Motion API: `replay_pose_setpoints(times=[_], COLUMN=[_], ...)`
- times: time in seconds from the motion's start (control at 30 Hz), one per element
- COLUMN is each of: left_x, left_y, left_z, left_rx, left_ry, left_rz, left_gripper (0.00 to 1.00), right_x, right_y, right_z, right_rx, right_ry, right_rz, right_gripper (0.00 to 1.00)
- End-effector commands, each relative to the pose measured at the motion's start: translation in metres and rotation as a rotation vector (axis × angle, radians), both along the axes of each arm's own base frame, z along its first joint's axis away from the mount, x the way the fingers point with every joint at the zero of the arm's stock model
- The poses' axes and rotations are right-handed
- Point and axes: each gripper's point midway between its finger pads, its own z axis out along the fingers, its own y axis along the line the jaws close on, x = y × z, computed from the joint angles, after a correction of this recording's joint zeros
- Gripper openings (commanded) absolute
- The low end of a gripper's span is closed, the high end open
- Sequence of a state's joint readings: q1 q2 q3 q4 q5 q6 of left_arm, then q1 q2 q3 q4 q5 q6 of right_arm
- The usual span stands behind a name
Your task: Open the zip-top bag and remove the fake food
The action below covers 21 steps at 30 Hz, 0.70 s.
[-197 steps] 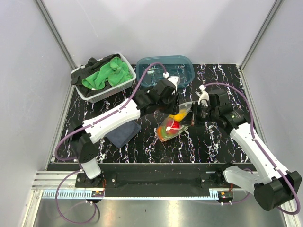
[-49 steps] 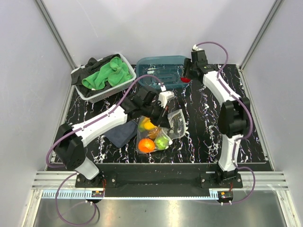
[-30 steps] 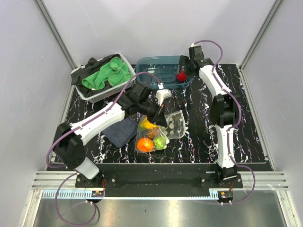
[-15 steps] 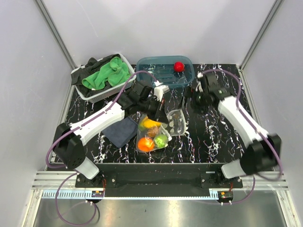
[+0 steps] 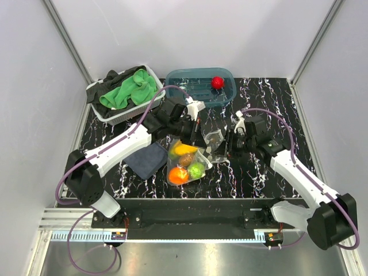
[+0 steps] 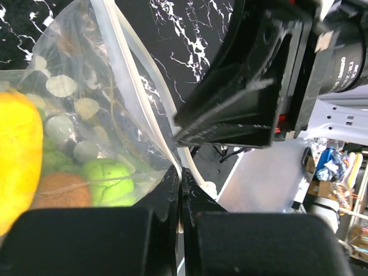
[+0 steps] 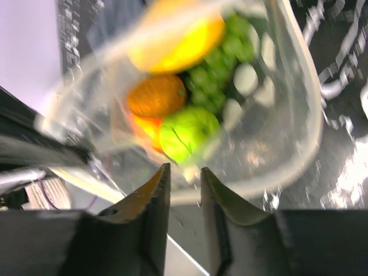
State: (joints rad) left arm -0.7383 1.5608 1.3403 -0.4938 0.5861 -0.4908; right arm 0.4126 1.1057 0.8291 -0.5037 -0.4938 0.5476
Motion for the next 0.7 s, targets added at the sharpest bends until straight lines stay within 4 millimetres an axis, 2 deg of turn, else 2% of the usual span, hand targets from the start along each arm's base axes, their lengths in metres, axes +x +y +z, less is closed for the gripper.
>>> replay_pose_setpoints(times=[0.0, 0.13, 0.2, 0.3, 0.37, 0.47, 0.67], left_x=[0.000, 0.000, 0.000, 0.002, 0.004, 0.009, 0.015], left_y=[-0.005, -0.004, -0.006, -0.011, -0.014, -0.017, -0.029], left_z=[0.038, 0.039, 0.038, 0.044, 0.048, 0.042, 0.042], left_rx=[-0.096, -0.097, -0.096, -0.108, -0.114, -0.104, -0.125], left_ry=[-0.057, -0.054, -0.042, -0.040, -0.051, -0.042, -0.034], left_rz=[0.023, 0.032, 0.035, 0.041, 0.039, 0.048, 0.050], left_gripper=[0.00, 0.00, 0.00, 0.00, 0.00, 0.00, 0.00], right_x=[0.035, 0.047, 0.047, 0.045, 0.043, 0.038, 0.022], right_y=[0.028, 0.048, 0.059, 0.070, 0.074, 0.079, 0.081], right_z=[0.038, 0.023, 0.011, 0.008, 0.007, 0.002, -0.017], right_rx=[0.142, 0.200, 0.212, 0.282, 0.309, 0.326, 0.359], right_ry=[-0.183, -0.138, -0.100, -0.098, -0.093, -0.062, 0.012], right_rz=[0.051, 0.109, 0.145, 0.190, 0.204, 0.240, 0.245], right_gripper=[0.33, 0.34, 0.36, 0.41, 0.44, 0.48, 0.56])
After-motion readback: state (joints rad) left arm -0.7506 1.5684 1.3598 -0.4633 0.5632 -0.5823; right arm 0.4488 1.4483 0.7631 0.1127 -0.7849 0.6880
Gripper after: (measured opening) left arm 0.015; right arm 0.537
